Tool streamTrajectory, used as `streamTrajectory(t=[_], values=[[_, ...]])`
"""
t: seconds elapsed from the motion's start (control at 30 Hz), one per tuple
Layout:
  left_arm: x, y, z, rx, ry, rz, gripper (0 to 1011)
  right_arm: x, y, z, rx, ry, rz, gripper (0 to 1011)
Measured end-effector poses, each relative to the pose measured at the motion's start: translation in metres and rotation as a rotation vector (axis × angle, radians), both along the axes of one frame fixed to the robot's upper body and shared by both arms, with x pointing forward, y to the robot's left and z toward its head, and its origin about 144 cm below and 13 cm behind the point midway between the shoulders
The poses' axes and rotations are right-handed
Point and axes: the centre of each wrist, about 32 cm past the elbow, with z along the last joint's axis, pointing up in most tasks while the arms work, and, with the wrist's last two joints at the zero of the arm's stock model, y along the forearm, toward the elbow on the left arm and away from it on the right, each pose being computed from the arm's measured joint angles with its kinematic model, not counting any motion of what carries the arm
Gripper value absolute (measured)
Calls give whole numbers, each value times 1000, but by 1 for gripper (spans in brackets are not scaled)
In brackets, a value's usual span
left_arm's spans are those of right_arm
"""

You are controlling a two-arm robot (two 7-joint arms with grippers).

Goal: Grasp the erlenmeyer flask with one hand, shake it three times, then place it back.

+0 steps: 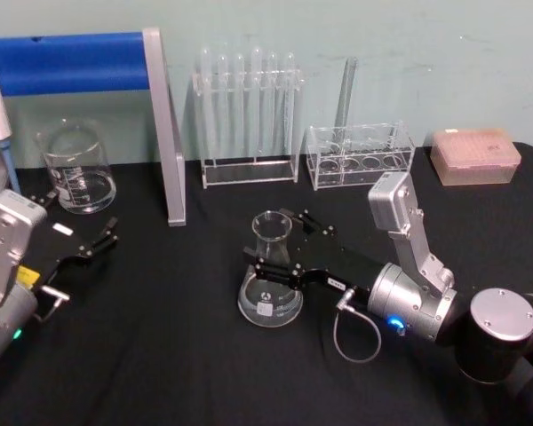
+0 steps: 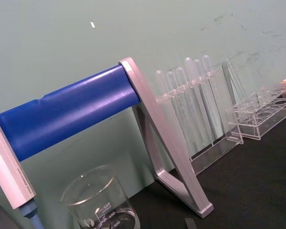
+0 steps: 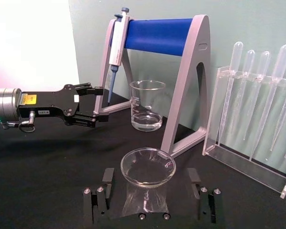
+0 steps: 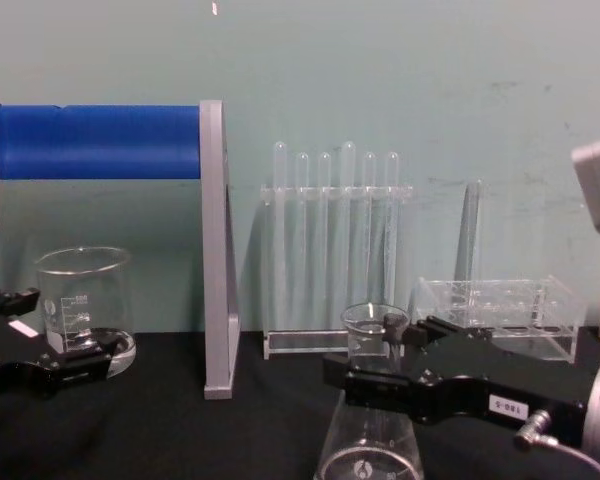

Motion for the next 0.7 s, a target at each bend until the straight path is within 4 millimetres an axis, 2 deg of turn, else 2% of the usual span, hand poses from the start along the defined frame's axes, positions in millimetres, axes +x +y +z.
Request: streamTrajectory(t=[0.17,0.23,0.33,0.37,0.43,0.47,0.6,0.7], values=[[0,0,0,0,0,0,1001,0,0,0,1,0,0,882],[0,0,0,0,0,0,1001,0,0,0,0,0,0,799],[0,0,0,0,0,0,1001,0,0,0,1,0,0,744],[0,0,0,0,0,0,1001,0,0,0,1,0,0,687],[0,0,0,0,0,0,1001,0,0,0,1,0,0,651],[0,0,0,0,0,0,1001,0,0,0,1,0,0,593],[0,0,0,0,0,0,1001,0,0,0,1,0,0,472],[0,0,0,0,0,0,1001,0,0,0,1,0,0,449]])
